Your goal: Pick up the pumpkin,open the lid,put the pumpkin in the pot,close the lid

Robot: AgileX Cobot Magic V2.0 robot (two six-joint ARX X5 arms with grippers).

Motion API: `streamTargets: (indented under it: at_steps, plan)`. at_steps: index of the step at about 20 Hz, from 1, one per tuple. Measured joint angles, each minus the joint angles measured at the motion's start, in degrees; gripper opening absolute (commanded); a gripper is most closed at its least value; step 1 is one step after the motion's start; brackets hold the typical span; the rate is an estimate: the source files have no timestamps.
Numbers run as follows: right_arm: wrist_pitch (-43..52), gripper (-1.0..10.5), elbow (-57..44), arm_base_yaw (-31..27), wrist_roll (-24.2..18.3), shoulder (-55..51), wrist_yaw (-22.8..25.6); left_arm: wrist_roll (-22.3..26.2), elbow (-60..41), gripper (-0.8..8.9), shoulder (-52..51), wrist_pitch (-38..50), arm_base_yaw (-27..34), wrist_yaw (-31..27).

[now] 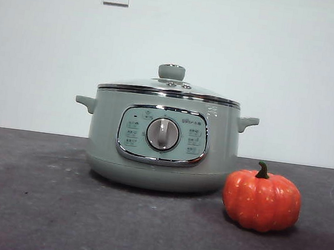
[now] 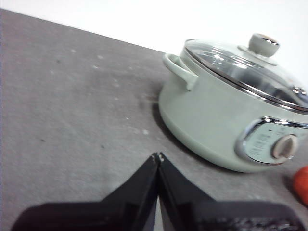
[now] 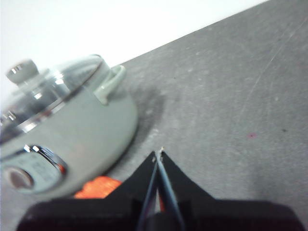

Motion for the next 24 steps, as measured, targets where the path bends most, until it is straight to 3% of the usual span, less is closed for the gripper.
streamTargets:
  at_steps: [7,11,17,24]
  plan:
    - [-3.58,-0.1,8.48,0.00,2.38,6.01,-0.66,-2.03,7.15,-0.08,0.37,-9.20,0.00,1.49]
    - [-9.42,-0.1,15.32,0.00,0.98,11.37,-4.39,-2.32,13.57,-0.08,2.73,-12.04,0.00,2.43]
    - [-20.94,-0.1,28.13,0.07,-5.81,20.59,-12.04,0.81,23.10,-0.08,10.40,-18.86,0.00,9.01]
    - [-38.73,-0.1,43.71,1.22,-17.66,30.71,-17.97,11.50,34.07,-0.08,20.65,-30.27,0.00,17.33]
